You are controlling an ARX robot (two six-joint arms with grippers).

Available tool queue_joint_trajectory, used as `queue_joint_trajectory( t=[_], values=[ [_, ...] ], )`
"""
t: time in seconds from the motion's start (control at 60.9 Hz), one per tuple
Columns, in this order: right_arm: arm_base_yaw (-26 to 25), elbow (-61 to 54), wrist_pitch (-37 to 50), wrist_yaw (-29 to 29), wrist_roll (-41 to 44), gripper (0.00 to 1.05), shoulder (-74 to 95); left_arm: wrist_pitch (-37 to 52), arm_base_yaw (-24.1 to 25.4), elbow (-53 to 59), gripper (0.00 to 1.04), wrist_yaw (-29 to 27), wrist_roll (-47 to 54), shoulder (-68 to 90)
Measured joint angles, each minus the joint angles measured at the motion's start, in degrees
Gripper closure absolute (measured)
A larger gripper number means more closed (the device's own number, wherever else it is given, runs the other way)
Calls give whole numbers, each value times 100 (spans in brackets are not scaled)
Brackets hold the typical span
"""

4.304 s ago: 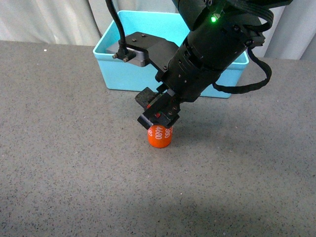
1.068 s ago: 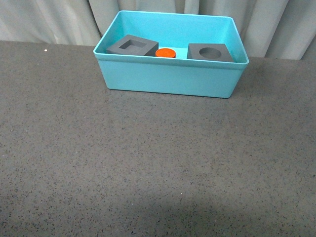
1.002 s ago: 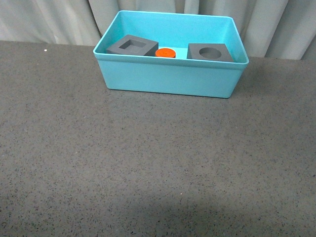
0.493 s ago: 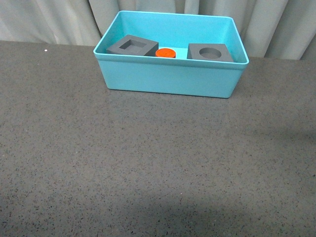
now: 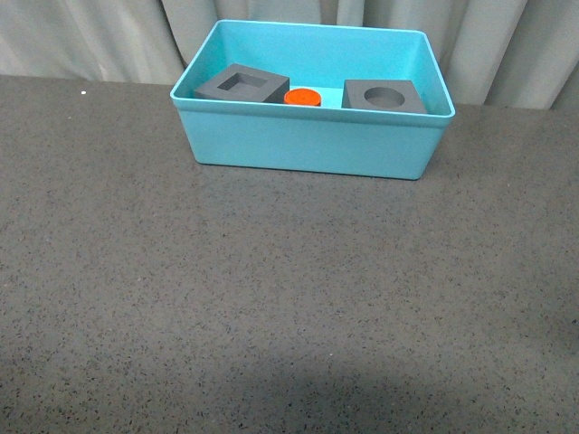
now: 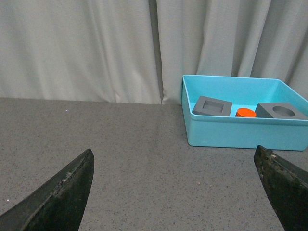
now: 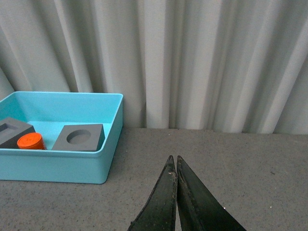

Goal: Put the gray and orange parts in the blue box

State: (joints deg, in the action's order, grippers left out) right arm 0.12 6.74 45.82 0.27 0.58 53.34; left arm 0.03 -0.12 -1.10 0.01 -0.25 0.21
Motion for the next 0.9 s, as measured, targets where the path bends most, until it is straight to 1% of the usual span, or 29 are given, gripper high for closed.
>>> queue_joint_trajectory(
  t=[0.181, 0.23, 0.296, 0.789, 0.904],
  values=[
    [-2, -282, -452, -17, 0, 104, -739, 0, 0, 0, 7, -2, 0, 0],
    [-2, -446, -229, -15, 2, 104, -785, 0, 0, 0, 7, -2, 0, 0],
    [-2, -551, -326, -15, 0, 104, -894, 0, 0, 0, 7, -2, 0, 0],
    [-2, -649, -2184, -17, 0, 104, -2931, 0, 0, 0, 7, -2, 0, 0],
    [-2, -649, -2503, -20, 0, 104, -3265, 0, 0, 0, 7, -2, 0, 0]
  ],
)
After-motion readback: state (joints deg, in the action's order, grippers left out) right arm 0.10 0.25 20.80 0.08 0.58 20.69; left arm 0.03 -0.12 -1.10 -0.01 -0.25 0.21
